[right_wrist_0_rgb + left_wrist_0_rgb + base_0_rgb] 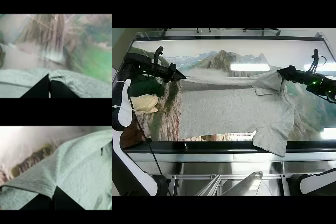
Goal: Fold the shirts.
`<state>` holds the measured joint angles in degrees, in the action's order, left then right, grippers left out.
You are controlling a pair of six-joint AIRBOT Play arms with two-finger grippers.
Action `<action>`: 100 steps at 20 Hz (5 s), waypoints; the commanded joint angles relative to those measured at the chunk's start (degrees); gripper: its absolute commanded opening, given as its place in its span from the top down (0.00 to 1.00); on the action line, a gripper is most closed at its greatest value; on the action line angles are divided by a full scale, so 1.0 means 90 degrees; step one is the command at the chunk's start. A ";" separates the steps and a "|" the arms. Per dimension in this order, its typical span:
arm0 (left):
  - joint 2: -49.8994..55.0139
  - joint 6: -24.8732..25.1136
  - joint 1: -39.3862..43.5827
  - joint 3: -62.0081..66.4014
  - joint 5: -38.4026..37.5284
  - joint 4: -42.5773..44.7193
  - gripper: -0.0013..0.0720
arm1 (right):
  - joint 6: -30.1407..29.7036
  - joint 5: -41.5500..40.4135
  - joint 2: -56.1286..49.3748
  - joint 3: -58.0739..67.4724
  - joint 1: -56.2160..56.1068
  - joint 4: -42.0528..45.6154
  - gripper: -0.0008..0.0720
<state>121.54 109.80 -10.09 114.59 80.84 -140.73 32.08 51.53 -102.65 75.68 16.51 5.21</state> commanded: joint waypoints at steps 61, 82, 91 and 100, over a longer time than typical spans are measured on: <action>-0.4211 -0.0364 -0.2273 -0.8828 -0.1166 0.1185 0.04 | 0.2691 0.2203 0.2212 -0.4505 0.1290 0.3837 0.97; -0.5238 0.0104 -0.2460 -0.8094 -0.0221 0.1219 0.96 | 0.2317 0.3980 0.2975 -0.4058 0.2183 0.2565 0.97; -0.3866 -0.0389 -0.1032 -0.5183 -0.0204 0.0466 0.96 | 0.1928 0.2144 0.2028 -0.2540 0.1030 0.1273 0.97; -0.0668 -0.1047 -0.0554 -0.2050 -0.0056 0.0474 0.96 | 0.1513 0.1423 -0.0294 -0.1081 0.0811 0.1268 0.96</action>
<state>107.72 101.82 -16.45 89.43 78.98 -136.44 48.14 65.82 -99.83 63.05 24.58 16.82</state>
